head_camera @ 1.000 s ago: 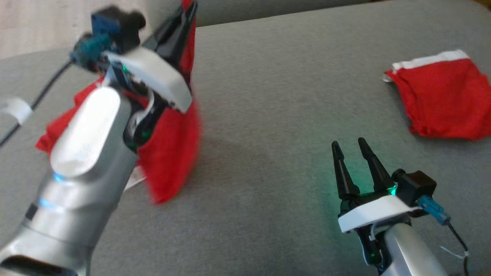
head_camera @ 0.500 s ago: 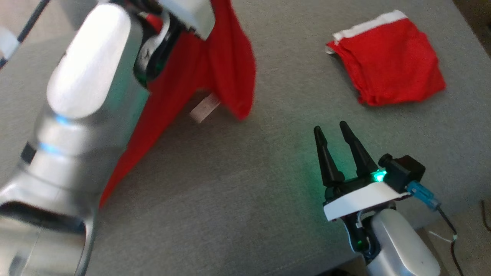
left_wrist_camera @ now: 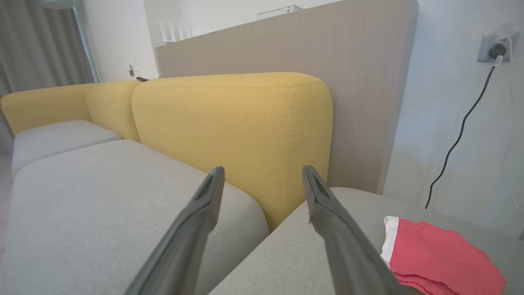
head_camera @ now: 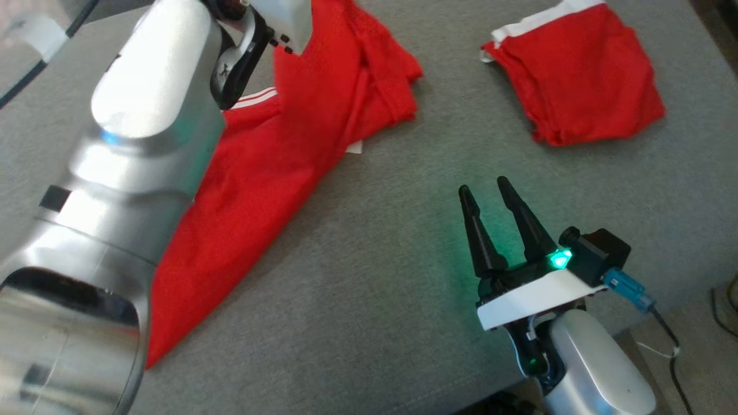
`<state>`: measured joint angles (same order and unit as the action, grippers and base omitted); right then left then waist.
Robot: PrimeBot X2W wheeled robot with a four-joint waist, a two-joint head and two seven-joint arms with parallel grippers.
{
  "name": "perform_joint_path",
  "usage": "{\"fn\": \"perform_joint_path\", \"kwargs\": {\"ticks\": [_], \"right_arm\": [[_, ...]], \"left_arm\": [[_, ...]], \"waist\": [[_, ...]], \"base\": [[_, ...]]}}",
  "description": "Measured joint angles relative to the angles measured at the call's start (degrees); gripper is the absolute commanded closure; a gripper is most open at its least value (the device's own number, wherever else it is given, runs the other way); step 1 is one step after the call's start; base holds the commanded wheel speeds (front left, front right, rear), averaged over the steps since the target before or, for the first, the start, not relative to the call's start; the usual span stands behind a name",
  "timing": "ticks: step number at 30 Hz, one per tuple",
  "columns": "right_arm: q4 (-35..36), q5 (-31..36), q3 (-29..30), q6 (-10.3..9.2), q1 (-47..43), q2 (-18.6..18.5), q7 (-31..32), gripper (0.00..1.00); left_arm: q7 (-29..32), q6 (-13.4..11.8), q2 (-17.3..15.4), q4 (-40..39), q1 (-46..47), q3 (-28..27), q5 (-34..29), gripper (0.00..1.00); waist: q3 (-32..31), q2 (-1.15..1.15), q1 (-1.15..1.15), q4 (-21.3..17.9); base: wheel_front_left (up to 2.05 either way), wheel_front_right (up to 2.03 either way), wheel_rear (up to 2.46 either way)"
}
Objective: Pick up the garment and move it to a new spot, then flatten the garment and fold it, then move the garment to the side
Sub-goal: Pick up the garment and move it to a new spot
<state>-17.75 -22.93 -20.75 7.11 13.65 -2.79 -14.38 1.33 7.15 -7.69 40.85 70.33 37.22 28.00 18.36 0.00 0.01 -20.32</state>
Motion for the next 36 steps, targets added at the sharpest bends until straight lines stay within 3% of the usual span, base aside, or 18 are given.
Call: {"fn": "perform_joint_path", "kwargs": {"ticks": [6, 11, 19, 28, 32, 36], "right_arm": [[-0.8, 1.9, 2.8, 0.00, 0.0, 0.0, 0.0, 0.00], [-0.7, 2.9, 4.9, 0.00, -0.2, 0.0, 0.0, 0.00], [0.7, 6.0, 10.8, 0.00, -2.2, 0.0, 0.0, 0.00], [2.0, 8.3, 14.6, 0.00, -4.4, 0.0, 0.0, 0.00], [2.2, 8.4, 14.8, 0.00, -5.8, 0.0, 0.0, 0.00], [2.2, 9.0, 14.8, 0.00, -6.4, 0.0, 0.0, 0.00]], "left_arm": [[-2.8, 0.0, -2.9, 0.8, -1.2, 0.3, 2.4, 0.00], [-5.6, -0.3, -6.2, 0.3, -7.8, -0.3, 3.3, 0.00], [-10.9, -5.9, -10.6, -5.7, -29.8, -3.1, 8.1, 0.00], [-15.1, -14.3, -11.3, -16.3, -50.0, -6.2, 10.3, 0.00], [-15.6, -16.3, -10.0, -19.1, -57.0, -7.7, 10.3, 0.00], [-15.6, -16.7, -7.7, -21.3, -59.7, -9.6, 10.2, 0.00]], "waist": [[-1.5, 0.00, 0.00, 4.2], [-3.4, 0.00, -0.01, 7.3], [-7.3, 0.00, -0.02, 14.0], [-11.0, 0.00, -0.02, 20.6], [-12.1, 0.00, -0.02, 21.8], [-12.4, 0.00, -0.01, 21.9]], "base": [[0.00, 0.00, 0.00], [0.00, 0.00, 0.00], [0.00, 0.00, 0.00], [0.00, 0.00, 0.00], [0.00, 0.00, 0.00], [0.00, 0.00, 0.00]]}}
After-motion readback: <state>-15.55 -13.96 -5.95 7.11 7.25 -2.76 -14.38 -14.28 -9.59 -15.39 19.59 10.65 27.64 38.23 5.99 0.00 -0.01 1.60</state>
